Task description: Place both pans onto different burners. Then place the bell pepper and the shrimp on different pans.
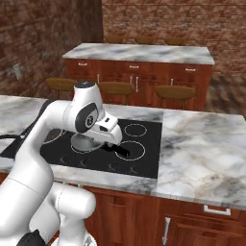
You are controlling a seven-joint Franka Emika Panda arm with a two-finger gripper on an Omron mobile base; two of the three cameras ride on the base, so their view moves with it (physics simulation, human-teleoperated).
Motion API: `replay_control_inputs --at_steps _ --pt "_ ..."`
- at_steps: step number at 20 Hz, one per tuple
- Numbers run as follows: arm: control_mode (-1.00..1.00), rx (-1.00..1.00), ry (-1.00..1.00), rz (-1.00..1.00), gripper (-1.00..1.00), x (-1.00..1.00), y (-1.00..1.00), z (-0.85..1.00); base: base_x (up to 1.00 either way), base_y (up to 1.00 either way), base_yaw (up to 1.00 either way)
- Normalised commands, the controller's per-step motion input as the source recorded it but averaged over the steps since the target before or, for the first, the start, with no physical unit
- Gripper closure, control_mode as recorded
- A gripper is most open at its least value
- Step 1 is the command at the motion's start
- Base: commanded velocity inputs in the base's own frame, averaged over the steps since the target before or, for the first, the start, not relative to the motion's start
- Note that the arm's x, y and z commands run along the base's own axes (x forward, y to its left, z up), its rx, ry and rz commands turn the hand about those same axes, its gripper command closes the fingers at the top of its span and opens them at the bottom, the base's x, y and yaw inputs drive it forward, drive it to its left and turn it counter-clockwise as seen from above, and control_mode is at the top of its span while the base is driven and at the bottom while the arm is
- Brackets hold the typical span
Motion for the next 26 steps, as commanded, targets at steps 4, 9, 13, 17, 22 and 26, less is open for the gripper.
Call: replay_control_inputs --at_steps 4,9,13,17,22,26 --pt "1.0 0.0 0.0 0.0 -1.0 0.0 0.0 0.0 0.0 -0.77 0.0" --pt "1.0 0.0 0.0 0.0 -1.0 0.0 0.0 0.0 0.0 -0.7 0.0" --pt "1.0 0.0 0.0 0.0 -1.0 0.0 0.0 0.0 0.0 -0.68 0.0" --pt "1.0 0.0 0.0 0.0 -1.0 0.0 0.0 0.0 0.0 -0.62 0.0" --pt "1.0 0.0 0.0 0.0 -1.0 0.0 0.0 0.0 0.0 -0.57 0.0" --pt "1.0 0.0 0.0 0.0 -1.0 0.0 0.0 0.0 0.0 -0.66 0.0"
